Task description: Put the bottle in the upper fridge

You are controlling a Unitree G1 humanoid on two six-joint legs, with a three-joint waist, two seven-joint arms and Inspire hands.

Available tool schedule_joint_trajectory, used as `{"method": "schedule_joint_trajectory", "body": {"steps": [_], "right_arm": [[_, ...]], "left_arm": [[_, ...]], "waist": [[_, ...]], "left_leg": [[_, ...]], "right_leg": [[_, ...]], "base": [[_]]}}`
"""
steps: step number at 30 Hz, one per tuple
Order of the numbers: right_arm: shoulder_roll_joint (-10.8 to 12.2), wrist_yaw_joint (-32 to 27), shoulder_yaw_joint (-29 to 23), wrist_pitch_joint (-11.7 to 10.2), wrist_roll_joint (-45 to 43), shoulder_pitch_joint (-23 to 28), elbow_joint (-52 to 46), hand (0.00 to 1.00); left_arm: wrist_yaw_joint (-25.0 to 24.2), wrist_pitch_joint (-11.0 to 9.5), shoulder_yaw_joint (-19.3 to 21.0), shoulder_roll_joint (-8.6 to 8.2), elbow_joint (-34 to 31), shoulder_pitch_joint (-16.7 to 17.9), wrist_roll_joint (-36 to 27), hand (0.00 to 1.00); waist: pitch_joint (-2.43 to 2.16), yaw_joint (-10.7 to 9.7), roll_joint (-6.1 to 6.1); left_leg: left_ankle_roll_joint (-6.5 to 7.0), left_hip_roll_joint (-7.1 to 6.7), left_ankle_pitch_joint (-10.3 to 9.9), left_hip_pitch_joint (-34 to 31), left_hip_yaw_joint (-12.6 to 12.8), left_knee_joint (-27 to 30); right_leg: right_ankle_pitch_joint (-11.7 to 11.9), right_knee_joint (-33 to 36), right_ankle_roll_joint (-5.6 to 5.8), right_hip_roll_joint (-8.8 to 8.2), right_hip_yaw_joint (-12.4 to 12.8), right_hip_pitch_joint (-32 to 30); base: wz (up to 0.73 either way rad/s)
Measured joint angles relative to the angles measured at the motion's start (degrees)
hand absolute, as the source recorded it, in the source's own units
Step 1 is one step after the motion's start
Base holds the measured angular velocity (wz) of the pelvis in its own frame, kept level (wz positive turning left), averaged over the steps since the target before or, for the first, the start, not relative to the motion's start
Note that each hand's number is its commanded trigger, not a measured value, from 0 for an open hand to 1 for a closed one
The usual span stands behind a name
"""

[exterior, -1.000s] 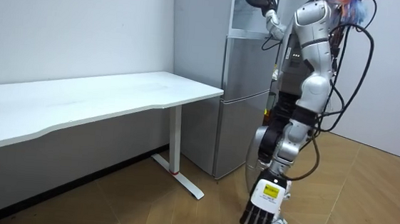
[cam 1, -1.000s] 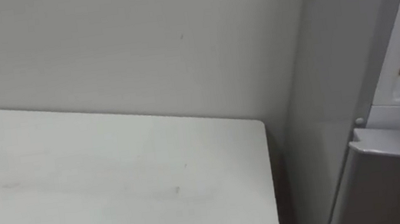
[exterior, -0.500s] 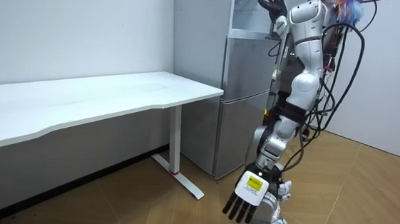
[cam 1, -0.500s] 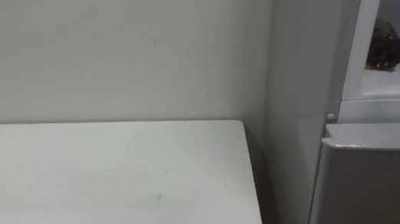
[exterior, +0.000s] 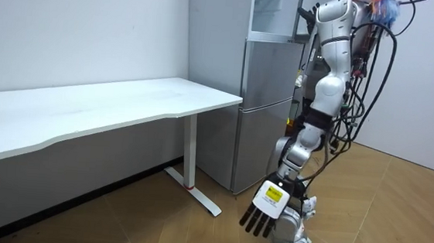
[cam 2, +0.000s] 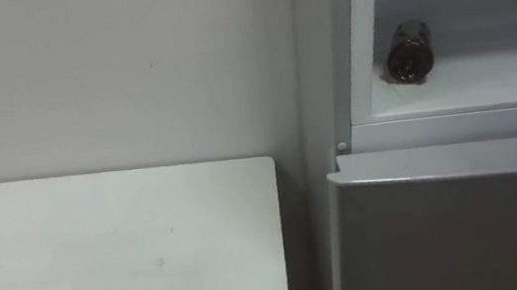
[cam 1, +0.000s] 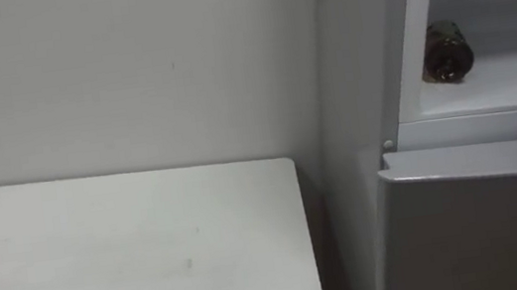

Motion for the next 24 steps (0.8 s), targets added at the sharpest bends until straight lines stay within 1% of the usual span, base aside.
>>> {"method": "schedule_joint_trajectory", "body": {"steps": [1,3,5,9,10,13,14,15,17,18,22,24], "right_arm": [[0.25,-0.12,0.01,-0.01,-0.09,0.53,0.05,0.0],[2.09,-0.54,0.14,-0.05,-1.32,1.47,0.85,0.0],[2.85,-0.79,0.47,-0.05,-1.38,2.81,1.16,0.0],[3.11,-0.8,2.62,0.04,-1.66,3.64,5.66,0.0],[3.18,-0.89,3.47,0.31,-1.77,3.9,6.8,0.0],[3.27,-0.67,5.54,0.48,-1.76,4.8,8.6,0.0],[3.38,-0.5,6.32,0.83,-1.75,5.11,9.92,0.0],[3.44,-0.31,6.33,1.57,-1.78,5.29,11.19,0.0],[3.45,-0.39,6.3,1.85,-1.78,5.48,13.2,0.0],[3.45,-0.4,6.3,2.26,-1.84,5.57,13.86,0.0],[3.45,-0.55,6.24,2.43,-2.44,6.09,15.41,0.0],[3.5,-0.68,6.32,2.5,-2.48,6.8,17.66,0.0]], "left_arm": [[0.01,-0.06,-0.08,0.0,0.0,-0.03,-0.05,0.0],[0.1,-0.42,-0.84,-0.01,-0.09,-0.12,-0.43,0.0],[0.11,-0.52,-1.27,-0.02,-0.16,-0.37,-0.73,0.0],[1.03,-0.55,-1.87,0.12,-0.07,-1.46,-1.18,0.0],[1.14,-0.55,-2.35,0.18,0.0,-1.72,-1.31,0.0],[1.07,-0.51,-3.31,0.21,0.16,-2.19,-1.65,0.0],[0.96,-0.42,-3.42,0.21,0.29,-2.22,-1.65,0.0],[0.75,-0.23,-3.43,0.2,0.43,-2.28,-1.63,0.0],[0.72,0.14,-3.41,0.22,0.57,-2.27,-1.63,0.0],[0.62,0.53,-3.41,0.21,0.79,-2.25,-1.6,0.0],[-0.51,1.19,-3.35,0.22,0.82,-2.22,-1.39,0.0],[-0.57,1.9,-3.44,0.22,0.06,-1.93,-1.56,0.0]], "waist": [[0.01,0.01,-0.04],[0.04,0.0,-0.24],[0.02,0.03,-0.27],[0.02,0.08,-0.33],[0.07,0.26,-0.15],[0.06,0.37,0.13],[0.02,0.35,0.22],[0.02,0.28,0.35],[0.06,0.33,0.47],[-0.01,0.37,0.61],[-0.07,0.41,0.8],[-0.03,0.47,0.58]], "left_leg": [[0.0,0.0,0.0,-0.02,0.06,-0.01],[0.01,0.0,-0.01,-0.34,0.39,-0.01],[0.02,0.01,-0.06,-0.63,0.43,0.0],[0.02,0.0,-0.08,-0.9,0.47,0.02],[0.03,0.01,-0.12,-0.93,0.48,0.02],[0.02,0.02,-0.17,-1.28,0.48,0.05],[0.02,0.03,-0.17,-1.3,0.48,0.1],[0.02,0.03,-0.17,-1.31,0.48,0.16],[0.02,0.03,-0.17,-1.42,0.48,0.15],[0.02,0.03,-0.17,-1.61,0.48,0.17],[0.02,0.02,-0.16,-1.85,0.48,0.21],[0.02,0.01,-0.16,-1.83,0.5,0.23]], "right_leg": [[0.0,0.17,0.01,-0.02,0.04,-0.1],[-0.01,0.28,0.02,-0.02,0.21,-0.64],[-0.01,0.23,0.02,0.0,0.21,-0.92],[0.0,0.21,0.01,0.01,0.26,-1.63],[-0.01,0.14,0.01,0.02,0.25,-1.62],[-0.01,0.13,0.01,0.03,0.19,-1.55],[0.0,0.17,0.01,0.03,0.16,-1.54],[0.0,0.18,0.01,0.02,0.16,-1.54],[-0.01,0.18,0.02,0.01,0.13,-1.64],[-0.01,0.21,0.03,0.01,0.13,-1.84],[-0.08,0.28,0.08,0.0,0.15,-2.05],[-0.14,0.31,0.1,-0.02,0.17,-2.01]], "base": [[-0.07],[-0.06],[-0.02],[0.0],[0.0],[0.0],[0.0],[0.0],[0.0],[0.0],[0.0],[0.0]]}}
